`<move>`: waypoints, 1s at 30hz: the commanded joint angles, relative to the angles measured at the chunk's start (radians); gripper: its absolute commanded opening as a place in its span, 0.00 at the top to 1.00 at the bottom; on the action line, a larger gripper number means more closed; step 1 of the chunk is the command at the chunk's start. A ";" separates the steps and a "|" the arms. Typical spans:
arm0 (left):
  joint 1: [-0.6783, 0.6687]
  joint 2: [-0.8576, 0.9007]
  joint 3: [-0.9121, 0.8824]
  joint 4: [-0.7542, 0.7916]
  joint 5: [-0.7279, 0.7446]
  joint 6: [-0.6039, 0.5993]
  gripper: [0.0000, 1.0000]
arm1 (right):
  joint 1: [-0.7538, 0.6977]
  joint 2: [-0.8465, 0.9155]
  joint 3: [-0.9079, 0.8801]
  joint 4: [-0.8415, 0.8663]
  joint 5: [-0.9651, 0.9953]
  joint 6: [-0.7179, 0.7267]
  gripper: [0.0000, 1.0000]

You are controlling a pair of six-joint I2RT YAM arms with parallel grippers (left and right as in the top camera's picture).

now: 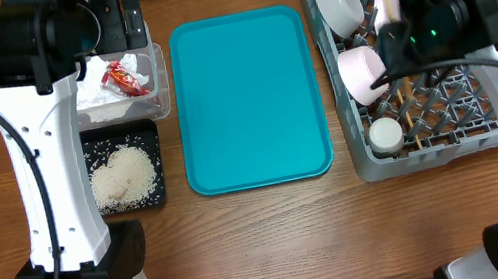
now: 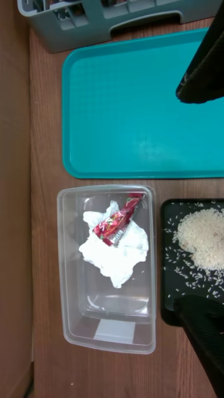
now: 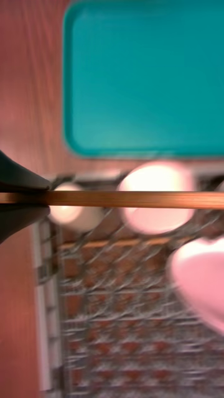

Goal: Sort waste into correct bins and load items into the dishwasher
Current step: 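Carry the second chopstick into the dish rack and release it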

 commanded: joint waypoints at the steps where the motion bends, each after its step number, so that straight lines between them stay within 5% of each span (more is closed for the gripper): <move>1: -0.007 -0.013 -0.001 -0.002 -0.006 0.002 0.00 | -0.111 -0.009 -0.217 0.006 0.045 -0.026 0.96; 9: -0.007 -0.013 -0.001 -0.002 -0.006 0.002 0.00 | -0.224 0.000 -0.555 0.194 -0.012 -0.151 0.96; 15: -0.007 -0.013 -0.001 -0.002 -0.006 0.002 0.00 | -0.226 0.000 -0.626 0.247 -0.026 -0.179 0.94; 16: -0.007 -0.013 -0.001 -0.002 -0.006 0.002 0.00 | -0.226 0.000 -0.626 0.248 -0.023 -0.179 0.89; 20: -0.007 -0.013 -0.001 -0.002 -0.006 0.002 0.00 | -0.226 0.000 -0.626 0.248 -0.015 -0.175 0.29; 30: -0.007 -0.013 -0.001 -0.002 -0.006 0.002 0.00 | -0.226 0.000 -0.547 0.204 -0.044 -0.146 0.25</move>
